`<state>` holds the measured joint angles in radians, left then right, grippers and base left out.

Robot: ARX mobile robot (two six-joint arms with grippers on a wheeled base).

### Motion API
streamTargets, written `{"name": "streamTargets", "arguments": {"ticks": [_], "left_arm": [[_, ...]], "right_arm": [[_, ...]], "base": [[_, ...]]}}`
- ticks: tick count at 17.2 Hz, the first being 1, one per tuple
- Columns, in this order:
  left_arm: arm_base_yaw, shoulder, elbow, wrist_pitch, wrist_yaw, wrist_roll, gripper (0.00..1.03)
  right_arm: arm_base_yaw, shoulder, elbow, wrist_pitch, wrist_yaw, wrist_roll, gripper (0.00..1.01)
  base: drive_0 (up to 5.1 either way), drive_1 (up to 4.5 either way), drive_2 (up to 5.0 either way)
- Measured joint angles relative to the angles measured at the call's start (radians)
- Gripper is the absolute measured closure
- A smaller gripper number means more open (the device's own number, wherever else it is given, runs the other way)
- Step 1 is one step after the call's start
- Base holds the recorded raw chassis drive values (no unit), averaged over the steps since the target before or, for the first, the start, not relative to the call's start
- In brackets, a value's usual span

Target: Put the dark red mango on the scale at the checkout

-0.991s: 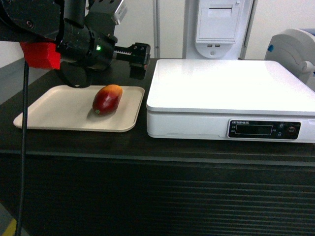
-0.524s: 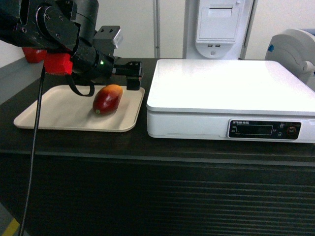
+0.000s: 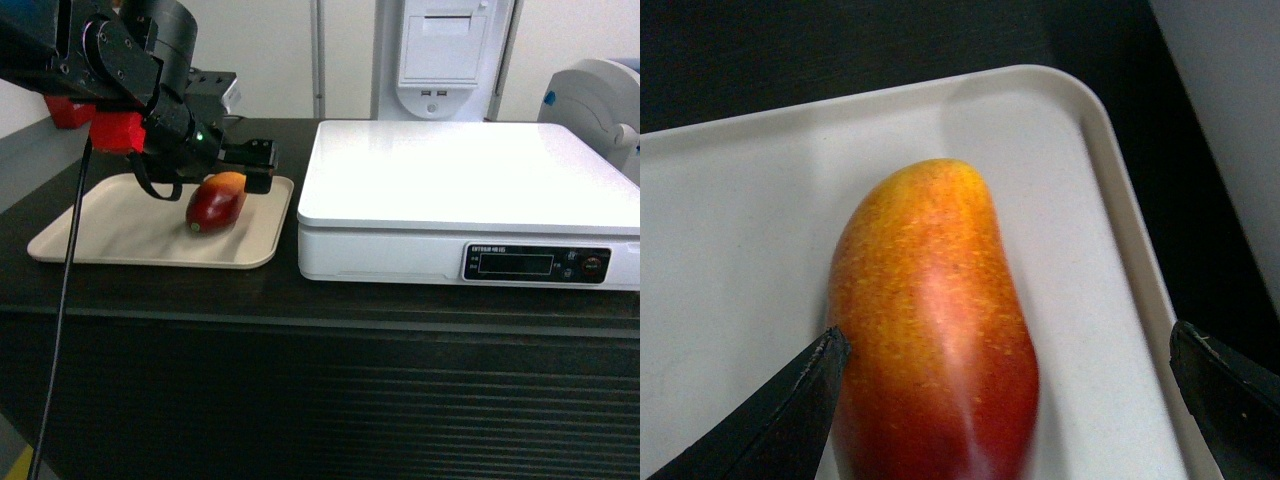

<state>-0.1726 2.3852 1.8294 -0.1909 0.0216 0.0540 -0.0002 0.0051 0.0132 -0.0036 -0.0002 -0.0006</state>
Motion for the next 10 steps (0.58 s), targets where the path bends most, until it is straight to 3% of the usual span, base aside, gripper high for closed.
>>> {"name": "streamTargets", "arguments": {"ticks": [6, 10], "left_arm": [[0.022, 0.089, 0.035, -0.040, -0.003, 0.053, 0.05], [0.026, 0.081, 0.017, -0.004, 0.001, 0.072, 0.38]], "right_arm": [[0.000, 0.000, 0.000, 0.000, 0.000, 0.000, 0.03], [0.000, 0.000, 0.000, 0.000, 0.000, 0.000, 0.03]], "base": [[0.0, 0.00, 0.0], [0.0, 0.00, 0.0]]}}
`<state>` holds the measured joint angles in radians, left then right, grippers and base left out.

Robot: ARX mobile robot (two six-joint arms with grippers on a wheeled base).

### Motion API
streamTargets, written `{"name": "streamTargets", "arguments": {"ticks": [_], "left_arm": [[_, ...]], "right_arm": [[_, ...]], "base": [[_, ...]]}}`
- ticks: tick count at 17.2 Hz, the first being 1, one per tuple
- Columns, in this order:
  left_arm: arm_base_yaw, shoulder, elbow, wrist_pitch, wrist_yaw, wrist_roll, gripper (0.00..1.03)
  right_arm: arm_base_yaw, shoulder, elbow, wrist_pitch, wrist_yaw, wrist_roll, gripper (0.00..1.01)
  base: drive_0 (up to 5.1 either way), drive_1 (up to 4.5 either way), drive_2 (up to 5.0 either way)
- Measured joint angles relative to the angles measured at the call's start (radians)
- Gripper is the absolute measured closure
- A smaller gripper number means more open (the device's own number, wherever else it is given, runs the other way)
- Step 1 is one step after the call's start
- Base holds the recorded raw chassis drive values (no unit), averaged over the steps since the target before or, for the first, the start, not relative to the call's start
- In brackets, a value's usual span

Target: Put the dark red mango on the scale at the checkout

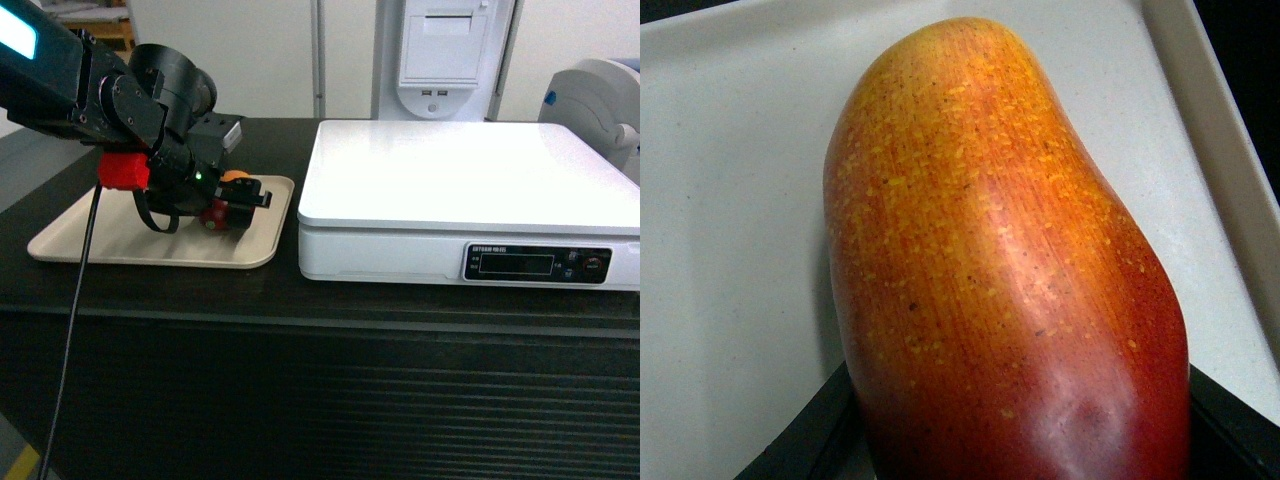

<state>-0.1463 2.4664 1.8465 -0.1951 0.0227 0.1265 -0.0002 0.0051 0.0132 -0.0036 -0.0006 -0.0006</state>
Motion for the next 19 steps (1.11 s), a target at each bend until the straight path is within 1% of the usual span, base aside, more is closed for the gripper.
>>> {"name": "streamTargets", "arguments": {"ticks": [1, 3, 5, 7, 9, 10, 12, 14, 16, 17, 19], "left_arm": [[0.001, -0.008, -0.013, 0.009, 0.000, 0.006, 0.40], [0.000, -0.042, -0.061, 0.032, 0.001, 0.014, 0.41], [-0.010, -0.118, -0.144, 0.096, 0.008, 0.025, 0.41], [-0.042, -0.253, -0.239, 0.165, 0.008, 0.030, 0.41], [-0.139, -0.420, -0.303, 0.211, 0.018, 0.011, 0.41], [-0.201, -0.462, -0.306, 0.216, 0.013, 0.003, 0.41], [-0.296, -0.483, -0.306, 0.206, 0.007, -0.025, 0.41], [-0.391, -0.475, -0.306, 0.172, 0.008, -0.070, 0.41], [-0.473, -0.447, -0.269, 0.141, 0.009, -0.115, 0.41], [-0.516, -0.412, -0.211, 0.116, 0.010, -0.152, 0.41], [-0.557, -0.323, -0.086, 0.043, 0.003, -0.230, 0.41]], "right_arm": [[0.000, 0.000, 0.000, 0.000, 0.000, 0.000, 0.03], [0.000, 0.000, 0.000, 0.000, 0.000, 0.000, 0.03], [0.000, 0.000, 0.000, 0.000, 0.000, 0.000, 0.03], [0.000, 0.000, 0.000, 0.000, 0.000, 0.000, 0.03], [0.000, 0.000, 0.000, 0.000, 0.000, 0.000, 0.03], [0.000, 0.000, 0.000, 0.000, 0.000, 0.000, 0.03], [0.000, 0.000, 0.000, 0.000, 0.000, 0.000, 0.03], [0.000, 0.000, 0.000, 0.000, 0.000, 0.000, 0.03], [0.000, 0.000, 0.000, 0.000, 0.000, 0.000, 0.03], [0.000, 0.000, 0.000, 0.000, 0.000, 0.000, 0.03], [0.000, 0.000, 0.000, 0.000, 0.000, 0.000, 0.03]], "base": [[0.0, 0.00, 0.0], [0.0, 0.00, 0.0], [0.0, 0.00, 0.0], [0.0, 0.00, 0.0], [0.0, 0.00, 0.0], [0.0, 0.00, 0.0], [0.0, 0.00, 0.0], [0.0, 0.00, 0.0], [0.0, 0.00, 0.0], [0.0, 0.00, 0.0], [0.0, 0.00, 0.0]]}}
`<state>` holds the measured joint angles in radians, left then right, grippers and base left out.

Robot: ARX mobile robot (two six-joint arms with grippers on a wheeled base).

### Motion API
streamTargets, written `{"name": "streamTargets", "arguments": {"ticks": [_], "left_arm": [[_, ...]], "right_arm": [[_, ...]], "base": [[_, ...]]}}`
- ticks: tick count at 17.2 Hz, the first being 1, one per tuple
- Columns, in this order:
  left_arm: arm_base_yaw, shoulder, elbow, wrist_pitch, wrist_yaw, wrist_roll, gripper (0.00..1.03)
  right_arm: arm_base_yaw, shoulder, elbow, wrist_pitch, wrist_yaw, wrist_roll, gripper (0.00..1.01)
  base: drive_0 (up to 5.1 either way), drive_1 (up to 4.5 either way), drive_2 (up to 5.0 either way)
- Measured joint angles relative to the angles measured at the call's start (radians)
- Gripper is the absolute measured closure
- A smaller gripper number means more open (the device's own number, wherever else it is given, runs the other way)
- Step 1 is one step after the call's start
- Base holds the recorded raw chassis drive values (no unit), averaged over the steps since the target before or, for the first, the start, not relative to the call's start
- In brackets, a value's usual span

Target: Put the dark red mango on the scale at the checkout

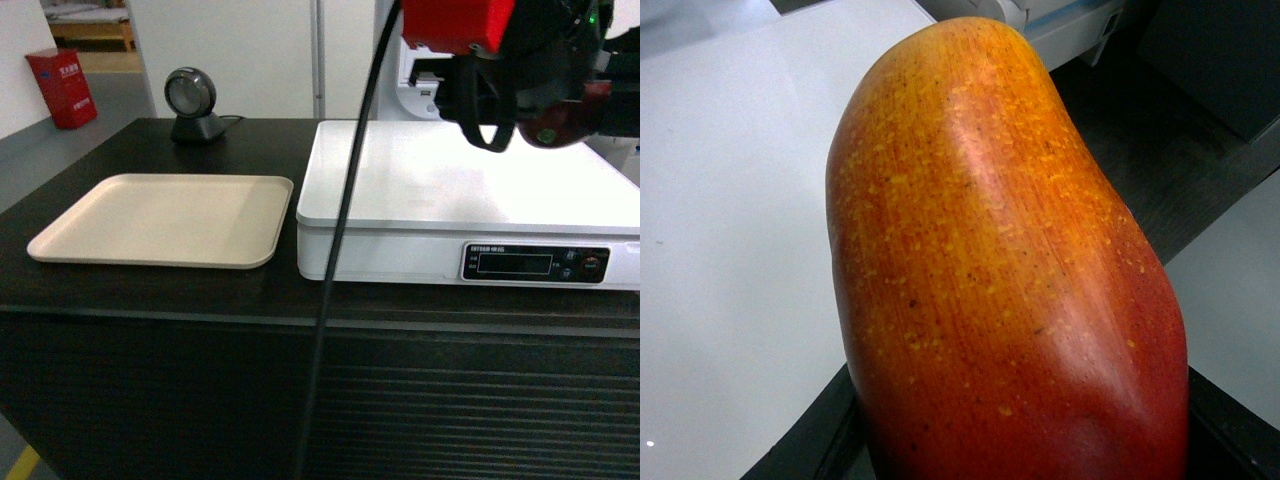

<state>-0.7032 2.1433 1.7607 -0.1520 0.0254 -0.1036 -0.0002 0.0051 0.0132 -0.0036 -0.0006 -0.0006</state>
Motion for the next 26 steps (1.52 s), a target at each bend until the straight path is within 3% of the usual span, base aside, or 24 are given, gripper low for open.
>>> {"name": "streamTargets", "arguments": {"ticks": [4, 8, 12, 16, 19, 23, 26], "left_arm": [[0.011, 0.180, 0.238, -0.136, -0.074, -0.101, 0.42], [0.043, 0.303, 0.454, -0.240, -0.149, -0.133, 0.42], [0.045, 0.364, 0.531, -0.321, -0.176, -0.122, 0.42], [0.053, 0.389, 0.521, -0.330, -0.183, -0.106, 0.40], [0.053, 0.372, 0.472, -0.287, -0.159, -0.098, 0.06], [0.058, 0.309, 0.404, -0.215, -0.143, -0.077, 0.05], [0.060, 0.170, 0.278, -0.082, -0.103, -0.001, 0.05]], "right_arm": [[0.000, 0.000, 0.000, 0.000, 0.000, 0.000, 0.03], [0.000, 0.000, 0.000, 0.000, 0.000, 0.000, 0.03], [0.000, 0.000, 0.000, 0.000, 0.000, 0.000, 0.03], [0.000, 0.000, 0.000, 0.000, 0.000, 0.000, 0.03], [0.000, 0.000, 0.000, 0.000, 0.000, 0.000, 0.03], [0.000, 0.000, 0.000, 0.000, 0.000, 0.000, 0.03], [0.000, 0.000, 0.000, 0.000, 0.000, 0.000, 0.03]], "base": [[0.0, 0.00, 0.0], [0.0, 0.00, 0.0], [0.0, 0.00, 0.0], [0.0, 0.00, 0.0], [0.0, 0.00, 0.0], [0.0, 0.00, 0.0], [0.0, 0.00, 0.0]]}}
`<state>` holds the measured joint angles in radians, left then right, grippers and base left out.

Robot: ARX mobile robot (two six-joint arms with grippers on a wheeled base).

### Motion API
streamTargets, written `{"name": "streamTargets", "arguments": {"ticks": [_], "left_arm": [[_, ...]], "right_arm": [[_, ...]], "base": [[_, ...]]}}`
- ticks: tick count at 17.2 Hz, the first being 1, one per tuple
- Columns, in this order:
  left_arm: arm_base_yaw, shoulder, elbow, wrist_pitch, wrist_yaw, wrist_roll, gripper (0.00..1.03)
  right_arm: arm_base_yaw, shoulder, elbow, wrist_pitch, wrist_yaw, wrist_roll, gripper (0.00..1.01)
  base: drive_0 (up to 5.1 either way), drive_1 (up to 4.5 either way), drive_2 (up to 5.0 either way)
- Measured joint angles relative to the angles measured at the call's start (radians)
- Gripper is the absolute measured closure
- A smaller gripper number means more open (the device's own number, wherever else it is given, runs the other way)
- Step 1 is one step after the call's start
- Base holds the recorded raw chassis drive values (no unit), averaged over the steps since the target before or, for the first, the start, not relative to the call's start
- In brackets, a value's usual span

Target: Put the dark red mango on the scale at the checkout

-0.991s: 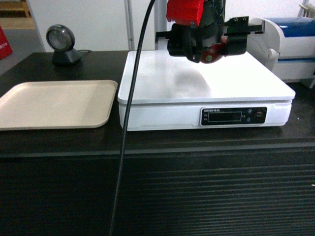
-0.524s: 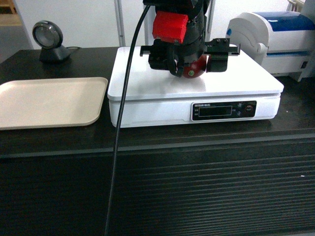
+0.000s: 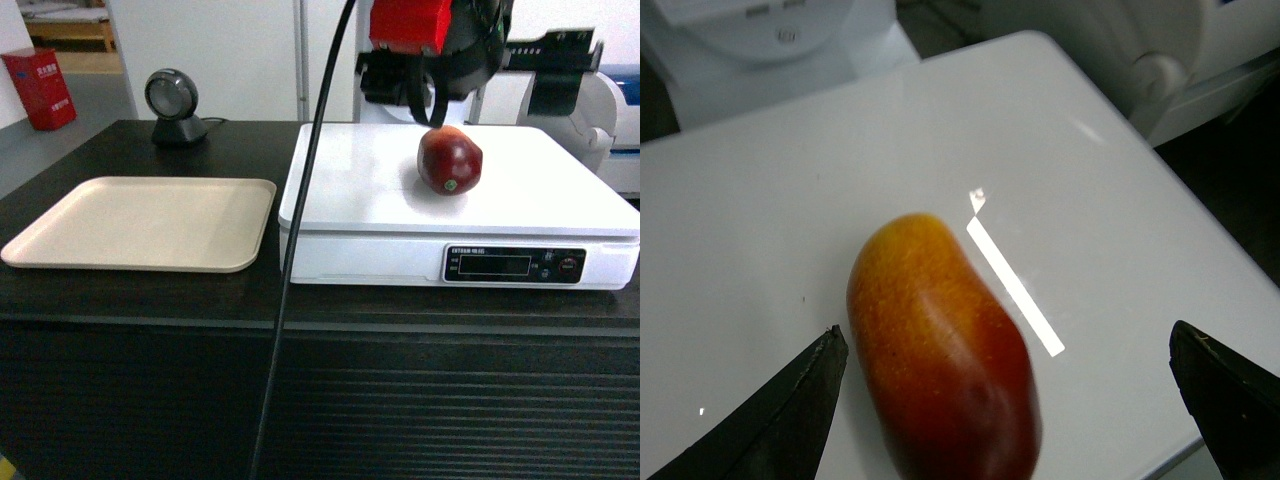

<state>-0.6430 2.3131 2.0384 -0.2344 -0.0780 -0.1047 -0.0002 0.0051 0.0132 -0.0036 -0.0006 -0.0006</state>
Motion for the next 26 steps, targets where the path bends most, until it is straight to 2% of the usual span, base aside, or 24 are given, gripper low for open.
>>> {"name": "streamTargets", "arguments": {"ticks": [2, 5, 7, 9, 13, 16, 19, 22, 25, 26], "left_arm": [[0.008, -0.088, -0.092, 0.090, 0.041, 0.052, 0.05], [0.071, -0.278, -0.370, 0.285, 0.142, 0.155, 0.05], [0.127, -0.375, -0.557, 0.397, 0.176, 0.190, 0.05], [0.167, -0.434, -0.690, 0.480, 0.193, 0.197, 0.05], [0.208, -0.521, -0.969, 0.740, 0.220, 0.187, 0.05], [0.238, -0.501, -1.107, 0.952, 0.238, 0.131, 0.05], [0.269, -0.483, -1.168, 1.033, 0.228, 0.076, 0.05], [0.320, -0.503, -1.241, 1.125, 0.244, -0.012, 0.05], [0.375, -0.570, -1.328, 1.157, 0.245, -0.038, 0.05], [0.382, -0.592, -1.371, 1.213, 0.195, -0.021, 0.08]], "right_arm": [[0.000, 0.000, 0.000, 0.000, 0.000, 0.000, 0.03], [0.000, 0.000, 0.000, 0.000, 0.000, 0.000, 0.03], [0.000, 0.000, 0.000, 0.000, 0.000, 0.000, 0.03], [0.000, 0.000, 0.000, 0.000, 0.000, 0.000, 0.03], [0.000, 0.000, 0.000, 0.000, 0.000, 0.000, 0.03], [0.000, 0.000, 0.000, 0.000, 0.000, 0.000, 0.03], [0.000, 0.000, 0.000, 0.000, 0.000, 0.000, 0.03], [0.000, 0.000, 0.000, 0.000, 0.000, 0.000, 0.03], [0.000, 0.000, 0.000, 0.000, 0.000, 0.000, 0.03], [0.000, 0.000, 0.000, 0.000, 0.000, 0.000, 0.03]], "base": [[0.0, 0.00, 0.0], [0.0, 0.00, 0.0], [0.0, 0.00, 0.0], [0.0, 0.00, 0.0], [0.0, 0.00, 0.0], [0.0, 0.00, 0.0], [0.0, 0.00, 0.0], [0.0, 0.00, 0.0], [0.0, 0.00, 0.0], [0.0, 0.00, 0.0]]}}
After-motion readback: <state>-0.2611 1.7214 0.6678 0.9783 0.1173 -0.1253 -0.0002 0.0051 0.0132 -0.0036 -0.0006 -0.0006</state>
